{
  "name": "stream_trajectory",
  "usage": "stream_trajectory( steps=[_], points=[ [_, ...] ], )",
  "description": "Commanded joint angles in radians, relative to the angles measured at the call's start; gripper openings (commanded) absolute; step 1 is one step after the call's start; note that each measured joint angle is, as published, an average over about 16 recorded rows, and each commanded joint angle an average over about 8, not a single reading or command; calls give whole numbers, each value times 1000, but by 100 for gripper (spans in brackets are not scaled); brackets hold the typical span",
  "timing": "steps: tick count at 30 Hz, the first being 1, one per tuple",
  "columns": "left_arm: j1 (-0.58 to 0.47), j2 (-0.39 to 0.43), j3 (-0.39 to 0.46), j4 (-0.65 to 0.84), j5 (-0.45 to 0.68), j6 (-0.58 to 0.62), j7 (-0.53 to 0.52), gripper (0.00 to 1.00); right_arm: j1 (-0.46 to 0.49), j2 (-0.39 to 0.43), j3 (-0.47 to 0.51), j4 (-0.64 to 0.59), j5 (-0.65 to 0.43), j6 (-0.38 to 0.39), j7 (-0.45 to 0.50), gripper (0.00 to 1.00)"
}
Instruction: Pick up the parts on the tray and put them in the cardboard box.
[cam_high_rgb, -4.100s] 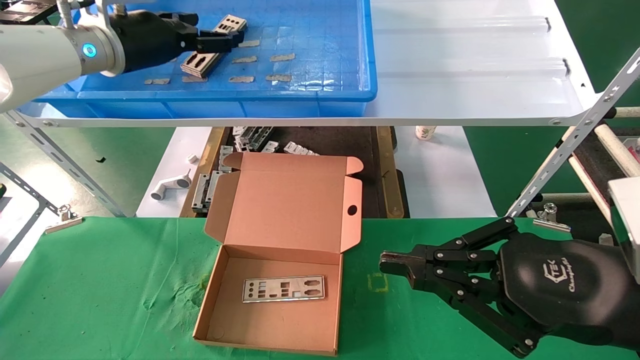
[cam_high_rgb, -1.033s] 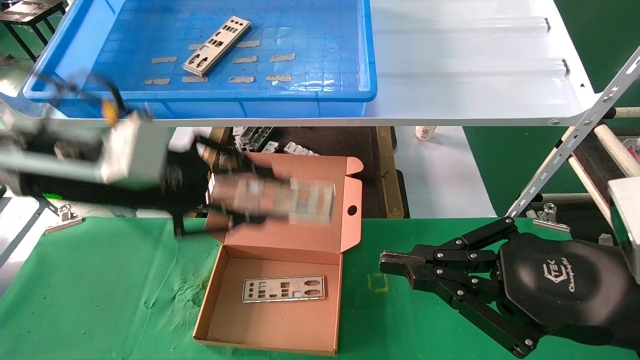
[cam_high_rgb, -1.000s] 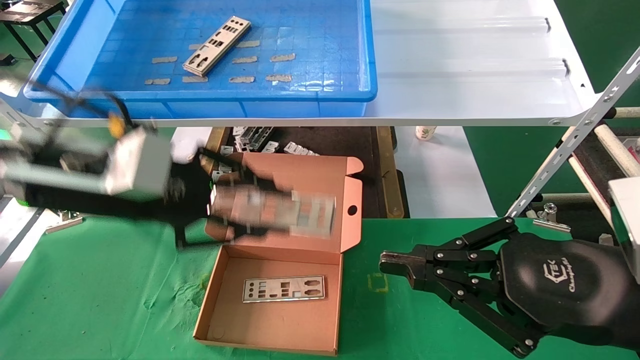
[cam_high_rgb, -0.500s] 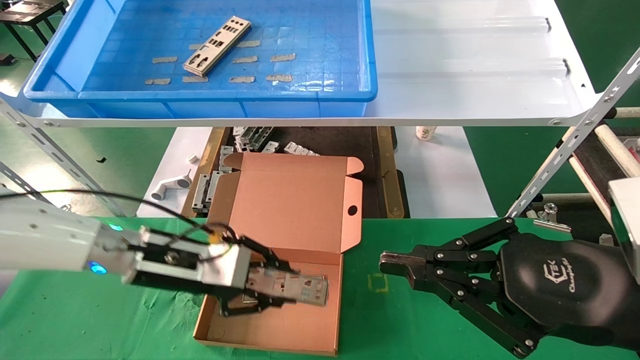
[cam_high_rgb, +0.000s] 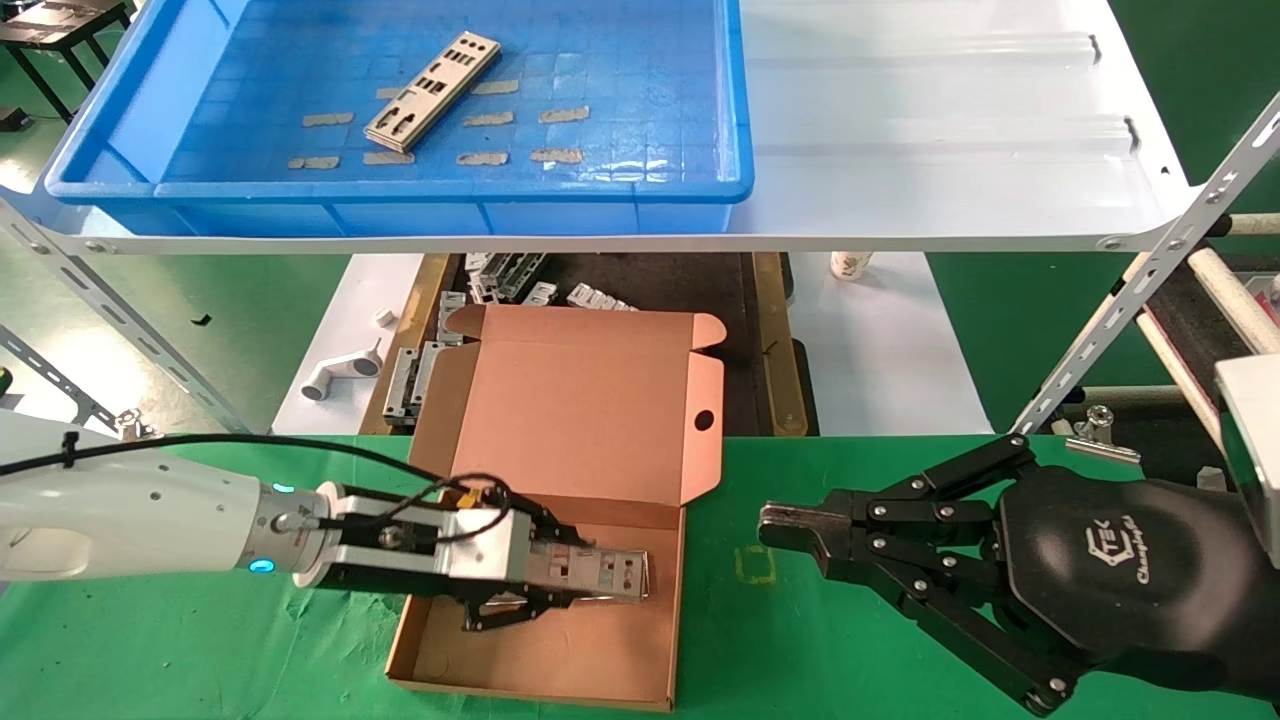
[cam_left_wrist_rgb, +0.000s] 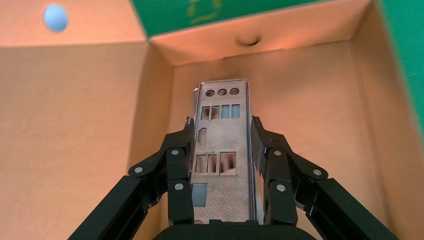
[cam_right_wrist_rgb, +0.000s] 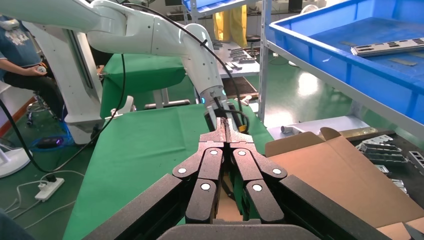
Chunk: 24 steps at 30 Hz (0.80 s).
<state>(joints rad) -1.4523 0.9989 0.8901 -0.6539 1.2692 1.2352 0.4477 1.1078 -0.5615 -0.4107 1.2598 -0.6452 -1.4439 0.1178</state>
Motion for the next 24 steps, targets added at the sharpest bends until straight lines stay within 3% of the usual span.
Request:
stream_trajectory(
  steps=[1, 4, 6, 24],
  points=[
    [5, 3, -1, 2, 1, -13, -1, 52, 0, 0, 0, 0, 0, 0, 0, 0],
    [0, 9, 2, 14, 3, -6, -8, 89, 0, 0, 0, 0, 0, 0, 0, 0],
    [-2, 13, 4, 24, 3, -2, -14, 100, 0, 0, 0, 0, 0, 0, 0, 0],
    [-32, 1, -12, 61, -39, 67, -47, 100, 0, 0, 0, 0, 0, 0, 0, 0]
  ],
)
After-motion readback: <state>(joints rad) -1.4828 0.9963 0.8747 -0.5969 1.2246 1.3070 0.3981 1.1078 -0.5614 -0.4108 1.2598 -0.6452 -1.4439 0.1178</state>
